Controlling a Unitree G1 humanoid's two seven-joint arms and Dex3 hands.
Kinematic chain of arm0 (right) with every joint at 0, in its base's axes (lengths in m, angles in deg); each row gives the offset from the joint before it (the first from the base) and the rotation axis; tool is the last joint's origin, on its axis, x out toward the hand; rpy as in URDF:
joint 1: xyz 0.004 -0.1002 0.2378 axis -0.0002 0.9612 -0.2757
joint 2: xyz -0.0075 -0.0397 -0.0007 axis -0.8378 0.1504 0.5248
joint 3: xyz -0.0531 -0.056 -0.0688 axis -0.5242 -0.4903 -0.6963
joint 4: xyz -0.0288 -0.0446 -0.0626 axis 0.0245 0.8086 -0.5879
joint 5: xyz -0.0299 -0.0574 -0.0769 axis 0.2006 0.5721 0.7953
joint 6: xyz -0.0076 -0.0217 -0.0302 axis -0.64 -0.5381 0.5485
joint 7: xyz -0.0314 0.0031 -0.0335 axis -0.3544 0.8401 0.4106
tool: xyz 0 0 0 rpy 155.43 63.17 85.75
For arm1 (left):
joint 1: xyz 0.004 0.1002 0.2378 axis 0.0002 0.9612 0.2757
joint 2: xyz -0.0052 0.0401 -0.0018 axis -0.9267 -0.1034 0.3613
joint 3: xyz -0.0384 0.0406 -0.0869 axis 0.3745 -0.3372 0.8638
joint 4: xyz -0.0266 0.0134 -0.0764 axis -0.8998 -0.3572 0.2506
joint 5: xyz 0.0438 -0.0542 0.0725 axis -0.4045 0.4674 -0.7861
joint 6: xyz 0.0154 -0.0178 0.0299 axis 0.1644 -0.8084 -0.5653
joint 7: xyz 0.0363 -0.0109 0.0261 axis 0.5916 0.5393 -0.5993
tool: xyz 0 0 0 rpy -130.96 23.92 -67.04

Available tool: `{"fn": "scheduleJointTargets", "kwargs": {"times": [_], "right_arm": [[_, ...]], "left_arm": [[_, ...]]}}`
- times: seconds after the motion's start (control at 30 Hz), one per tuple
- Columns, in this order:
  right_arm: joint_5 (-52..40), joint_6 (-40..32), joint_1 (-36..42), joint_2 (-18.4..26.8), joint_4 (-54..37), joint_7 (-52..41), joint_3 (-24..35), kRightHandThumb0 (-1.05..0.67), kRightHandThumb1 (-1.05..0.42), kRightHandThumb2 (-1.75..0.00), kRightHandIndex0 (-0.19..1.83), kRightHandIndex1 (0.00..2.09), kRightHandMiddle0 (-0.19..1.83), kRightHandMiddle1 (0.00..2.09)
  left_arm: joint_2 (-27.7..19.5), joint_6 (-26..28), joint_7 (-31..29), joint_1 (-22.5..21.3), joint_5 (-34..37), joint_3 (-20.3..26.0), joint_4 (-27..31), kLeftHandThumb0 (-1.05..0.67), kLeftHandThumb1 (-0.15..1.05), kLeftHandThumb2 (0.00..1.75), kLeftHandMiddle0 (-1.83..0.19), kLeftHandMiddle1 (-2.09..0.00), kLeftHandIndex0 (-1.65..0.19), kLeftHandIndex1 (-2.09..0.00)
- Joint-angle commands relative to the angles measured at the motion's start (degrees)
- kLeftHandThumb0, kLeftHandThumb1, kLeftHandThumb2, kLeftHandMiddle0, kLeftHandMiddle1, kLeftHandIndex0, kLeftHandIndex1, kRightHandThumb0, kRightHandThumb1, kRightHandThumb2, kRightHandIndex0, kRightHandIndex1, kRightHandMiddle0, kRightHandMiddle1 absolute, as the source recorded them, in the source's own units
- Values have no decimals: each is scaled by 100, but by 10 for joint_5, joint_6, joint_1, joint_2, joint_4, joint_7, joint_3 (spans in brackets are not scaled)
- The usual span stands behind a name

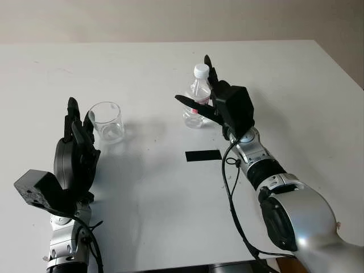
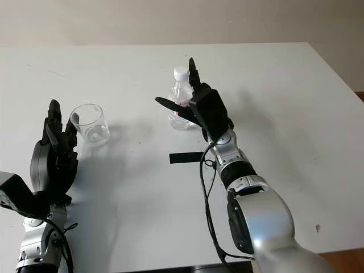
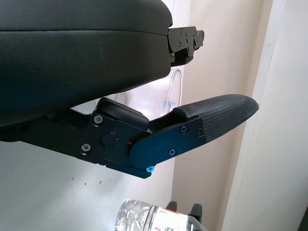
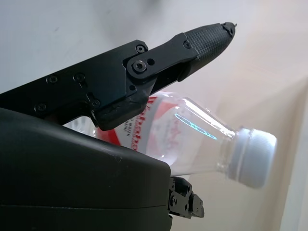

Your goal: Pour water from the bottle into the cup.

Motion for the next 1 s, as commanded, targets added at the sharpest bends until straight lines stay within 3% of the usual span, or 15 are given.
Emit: {"fn": "scheduleJointTargets", "kwargs": {"times": [0.0,0.23,0.33,0.37,0.4,0.43,0.53,0.73,0.97], "right_arm": [[-16,-3,-15,-8,5,-13,15,-85,-91,-4,-19,0,-19,0],[-54,-15,-23,-30,5,-7,48,-71,-89,-5,-19,0,-17,2],[-63,-33,-30,-35,7,4,58,-63,-91,-5,6,14,10,16],[-72,-40,-32,-38,8,7,67,-60,-90,-5,15,25,16,30],[-80,-46,-35,-40,9,7,74,-56,-89,-5,20,46,14,64],[-87,-51,-36,-42,11,6,81,-48,-90,-5,14,90,2,116],[-79,-53,-38,-44,15,4,74,-40,-91,-5,8,151,3,168],[4,-29,-36,-32,16,39,11,-41,-91,-6,12,202,9,205],[65,-7,-31,-15,19,25,-40,-29,-94,-6,44,209,34,209]], "left_arm": [[1,-6,1,-8,1,2,-2,-85,105,79,19,-35,11,0],[2,-7,1,-5,-1,-1,-1,-86,105,78,19,-29,12,0],[5,-5,6,-4,-3,-2,3,-85,105,78,19,-29,12,0],[6,-4,9,-3,-4,-3,4,-86,105,79,19,-29,12,0],[7,-4,10,-4,-4,-4,4,-86,105,79,19,-30,12,0],[7,-6,10,-4,-4,-5,4,-86,105,79,19,-31,11,0],[8,-6,11,-4,-4,-7,5,-86,105,80,19,-33,11,0],[13,-7,18,-4,-6,-9,4,-86,105,79,19,-31,12,0],[15,-12,20,-1,-10,-9,5,-85,105,81,19,-31,12,0]]}}
